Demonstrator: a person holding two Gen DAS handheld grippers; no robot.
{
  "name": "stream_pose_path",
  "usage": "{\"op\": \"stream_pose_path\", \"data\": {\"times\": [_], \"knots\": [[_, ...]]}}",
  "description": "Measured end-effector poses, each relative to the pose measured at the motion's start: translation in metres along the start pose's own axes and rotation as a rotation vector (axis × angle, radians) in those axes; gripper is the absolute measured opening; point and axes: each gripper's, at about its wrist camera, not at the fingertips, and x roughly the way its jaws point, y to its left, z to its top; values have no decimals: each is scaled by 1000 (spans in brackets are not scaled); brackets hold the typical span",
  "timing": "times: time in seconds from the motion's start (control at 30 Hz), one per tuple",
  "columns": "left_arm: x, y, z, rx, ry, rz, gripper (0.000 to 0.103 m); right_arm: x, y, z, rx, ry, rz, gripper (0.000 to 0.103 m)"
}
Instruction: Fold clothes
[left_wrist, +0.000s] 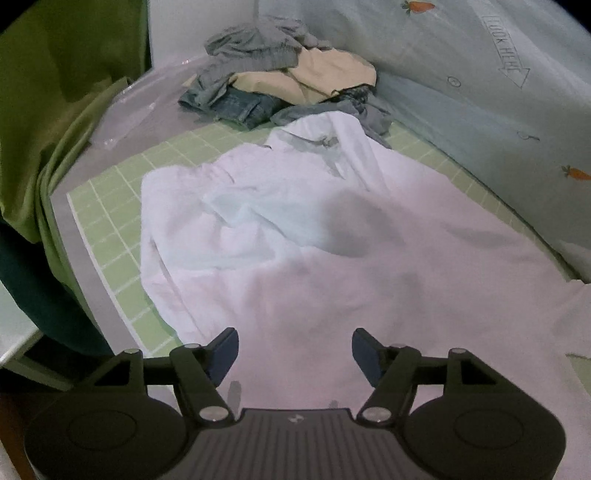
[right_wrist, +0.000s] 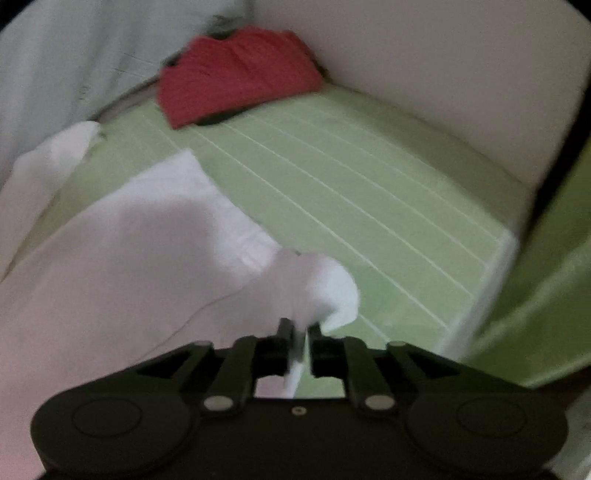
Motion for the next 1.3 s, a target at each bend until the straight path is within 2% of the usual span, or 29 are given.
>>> {"op": "stream_pose_path", "data": {"times": [0.03, 0.1, 0.23, 0.37, 0.6, 0.7, 0.8, 0.87, 1.0, 1.27, 1.3], "knots": [[-1, 3, 1, 4, -6, 4, 74, -4, 6, 0, -20, -21, -2, 51], [1, 9, 4, 7, -8, 9, 74, -13, 22, -3, -84, -60, -11, 65], [7, 25, 20, 17, -18, 10, 75, -28, 58, -8, -176, -106, 13, 86], [16, 48, 44, 19, -25, 6, 76, -47, 110, -23, -254, -128, 82, 100], [48, 94, 99, 6, -24, -34, 78, -70, 209, -87, -391, -51, 239, 103], [66, 105, 125, 22, -22, -56, 78, -74, 238, -112, -401, -18, 258, 103], [81, 107, 149, 65, -22, -98, 78, -74, 262, -129, -358, 12, 246, 103], [90, 102, 162, 116, -30, -124, 78, -70, 276, -137, -311, 40, 240, 103], [113, 85, 184, 195, -40, -165, 78, -66, 305, -141, -318, 28, 152, 103], [177, 29, 210, 294, 4, -285, 76, -52, 322, -121, -281, 43, 136, 103], [184, 22, 212, 308, 17, -307, 72, -51, 325, -120, -281, 46, 134, 103]]}}
